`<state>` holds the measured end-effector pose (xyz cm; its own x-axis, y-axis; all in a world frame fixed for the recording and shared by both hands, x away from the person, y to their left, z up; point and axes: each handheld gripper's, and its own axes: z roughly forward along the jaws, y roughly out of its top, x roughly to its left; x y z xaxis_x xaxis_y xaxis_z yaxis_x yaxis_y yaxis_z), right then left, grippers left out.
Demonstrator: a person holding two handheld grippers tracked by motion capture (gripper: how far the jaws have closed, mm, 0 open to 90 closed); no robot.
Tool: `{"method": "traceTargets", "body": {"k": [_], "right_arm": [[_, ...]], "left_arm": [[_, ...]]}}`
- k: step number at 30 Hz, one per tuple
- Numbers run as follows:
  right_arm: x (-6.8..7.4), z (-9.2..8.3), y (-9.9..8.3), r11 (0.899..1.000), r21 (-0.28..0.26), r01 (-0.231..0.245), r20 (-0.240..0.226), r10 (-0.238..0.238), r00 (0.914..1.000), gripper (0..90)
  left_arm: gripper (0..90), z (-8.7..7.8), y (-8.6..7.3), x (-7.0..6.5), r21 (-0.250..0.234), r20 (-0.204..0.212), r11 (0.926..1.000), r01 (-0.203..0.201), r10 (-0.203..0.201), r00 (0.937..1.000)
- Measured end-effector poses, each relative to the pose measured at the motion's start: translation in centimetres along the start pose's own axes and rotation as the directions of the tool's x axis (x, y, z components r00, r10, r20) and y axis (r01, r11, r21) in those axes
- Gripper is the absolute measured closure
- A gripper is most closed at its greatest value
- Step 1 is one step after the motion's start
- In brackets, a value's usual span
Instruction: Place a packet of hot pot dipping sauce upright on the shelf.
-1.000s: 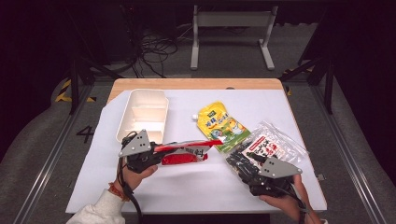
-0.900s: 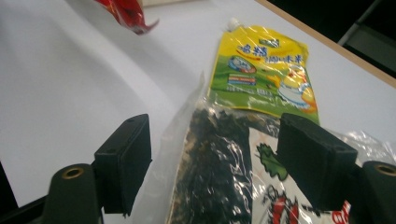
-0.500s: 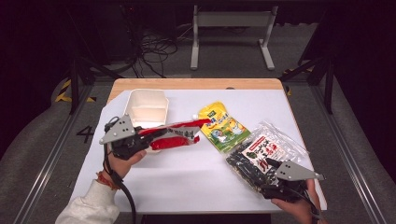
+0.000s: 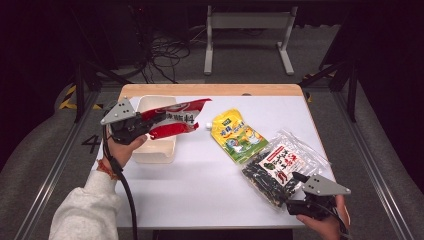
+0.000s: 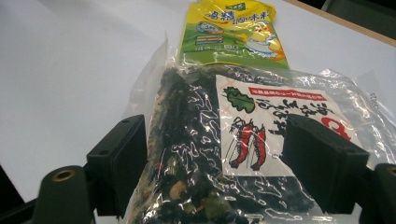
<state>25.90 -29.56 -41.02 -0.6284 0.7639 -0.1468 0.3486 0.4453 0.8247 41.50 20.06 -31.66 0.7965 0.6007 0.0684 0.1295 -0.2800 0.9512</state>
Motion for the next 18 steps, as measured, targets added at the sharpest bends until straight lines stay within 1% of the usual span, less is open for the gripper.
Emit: {"method": "traceTargets", "body": {"k": [2, 5, 6, 8, 10, 12, 14, 15, 17, 18], "right_arm": [[0.0, -0.2, -0.3, 1.000, 0.003, -0.009, 0.004, 0.009, 1.0000, 22.2], [0.1, -0.3, -0.7, 1.000, 0.011, -0.014, 0.011, 0.014, 0.9998, 22.3], [0.1, -0.4, -0.8, 1.000, 0.013, -0.018, 0.017, 0.018, 0.9997, 22.2], [0.1, -0.6, -1.1, 1.000, 0.014, -0.026, 0.025, 0.026, 0.9994, 22.0], [0.1, -0.7, -1.4, 0.999, 0.018, -0.040, 0.027, 0.039, 0.9989, 22.0], [0.3, -0.8, -1.7, 0.998, 0.025, -0.049, 0.030, 0.048, 0.9984, 22.1], [0.4, -1.0, -1.9, 0.998, 0.027, -0.058, 0.034, 0.057, 0.9978, 22.1], [0.5, -1.1, -2.0, 0.998, 0.024, -0.059, 0.034, 0.059, 0.9977, 22.1], [0.6, -1.2, -2.1, 0.998, 0.028, -0.059, 0.042, 0.058, 0.9975, 22.0], [0.6, -1.2, -2.2, 0.997, 0.030, -0.067, 0.046, 0.066, 0.9968, 21.9]], "left_arm": [[90.0, 0.3, 0.0, 0.9, 0.000, -0.009, 0.9999, 0.013, -0.013, 0.9999], [90.0, 0.8, 0.0, 2.3, 0.015, -0.021, 0.9999, 0.004, -0.004, 0.9998], [90.0, 1.0, 0.0, 2.8, 0.013, -0.019, 0.9999, 0.011, -0.011, 0.9998], [90.0, 1.4, -0.1, 3.6, 0.018, -0.019, 0.9998, 0.012, -0.011, 0.9998], [90.0, 1.7, -0.1, 4.4, 0.039, -0.023, 0.9992, -0.002, 0.003, 0.9997], [90.0, 2.0, -0.1, 5.3, 0.047, -0.026, 0.9989, -0.001, 0.002, 0.9996], [90.0, 2.2, -0.3, 6.2, 0.053, -0.039, 0.9986, -0.008, 0.010, 0.9992], [90.0, 2.3, -0.4, 6.7, 0.048, -0.043, 0.9988, -0.004, 0.006, 0.9991], [90.0, 2.6, -0.7, 7.5, 0.058, -0.059, 0.9983, -0.006, 0.010, 0.9982], [90.0, 2.9, -0.9, 8.0, 0.061, -0.060, 0.9981, 0.002, 0.002, 0.9982]]}}
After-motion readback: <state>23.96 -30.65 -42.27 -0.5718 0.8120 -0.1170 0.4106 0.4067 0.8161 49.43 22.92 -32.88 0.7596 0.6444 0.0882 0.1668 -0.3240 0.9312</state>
